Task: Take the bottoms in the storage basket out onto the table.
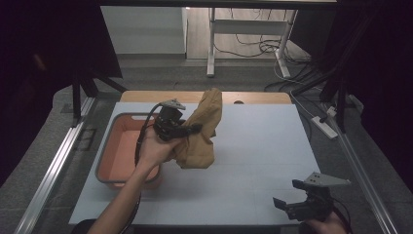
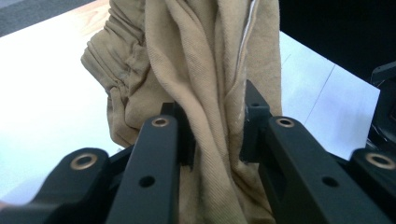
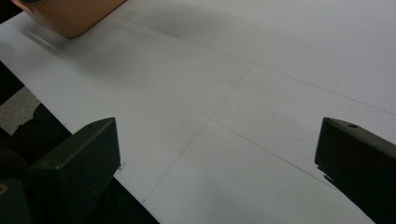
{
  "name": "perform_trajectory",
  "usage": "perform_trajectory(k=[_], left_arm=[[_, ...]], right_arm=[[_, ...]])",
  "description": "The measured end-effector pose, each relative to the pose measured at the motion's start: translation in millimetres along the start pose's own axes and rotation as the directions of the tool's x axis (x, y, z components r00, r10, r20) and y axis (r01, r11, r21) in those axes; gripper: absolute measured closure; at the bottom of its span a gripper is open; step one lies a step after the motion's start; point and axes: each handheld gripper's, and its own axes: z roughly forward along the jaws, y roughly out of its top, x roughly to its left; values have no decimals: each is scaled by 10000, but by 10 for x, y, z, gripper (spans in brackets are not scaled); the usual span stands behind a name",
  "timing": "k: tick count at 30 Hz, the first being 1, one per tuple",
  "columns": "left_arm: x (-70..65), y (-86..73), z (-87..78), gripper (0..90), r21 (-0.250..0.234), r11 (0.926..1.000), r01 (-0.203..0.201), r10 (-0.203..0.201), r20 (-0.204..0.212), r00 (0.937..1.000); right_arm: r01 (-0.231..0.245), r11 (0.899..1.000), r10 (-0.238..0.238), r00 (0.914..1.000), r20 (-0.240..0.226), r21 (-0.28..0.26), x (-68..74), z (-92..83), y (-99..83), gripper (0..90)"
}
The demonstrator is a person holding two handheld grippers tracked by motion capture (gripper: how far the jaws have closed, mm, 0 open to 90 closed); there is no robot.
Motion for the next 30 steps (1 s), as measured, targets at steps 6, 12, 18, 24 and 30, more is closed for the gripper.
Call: perform_trajectory(k=[6, 12, 18, 24, 30], left_arm=[[-39, 15, 124, 740, 133, 9999, -95, 94, 79, 9999], [-66, 4, 276, 739, 336, 9992, -195, 191, 119, 9997], [-83, -22, 427, 737, 491, 9987, -125, 114, 229, 9997], [-87, -66, 567, 737, 670, 9978, -23, 4, 279, 9996], [-93, -135, 731, 737, 1015, 9948, 3, -28, 244, 9997]], right_arm=[[-2, 10000, 2, 10000, -7, -11, -1, -1, -1, 6], [4, 10000, -4, 10000, -14, -6, 0, -1, -1, 6], [21, 10000, -21, 10000, -25, 5, 1, 0, -1, 6], [19, 10000, -19, 10000, -46, -4, 0, -2, -2, 6], [29, 10000, -29, 10000, -59, 8, 2, -1, -1, 6]])
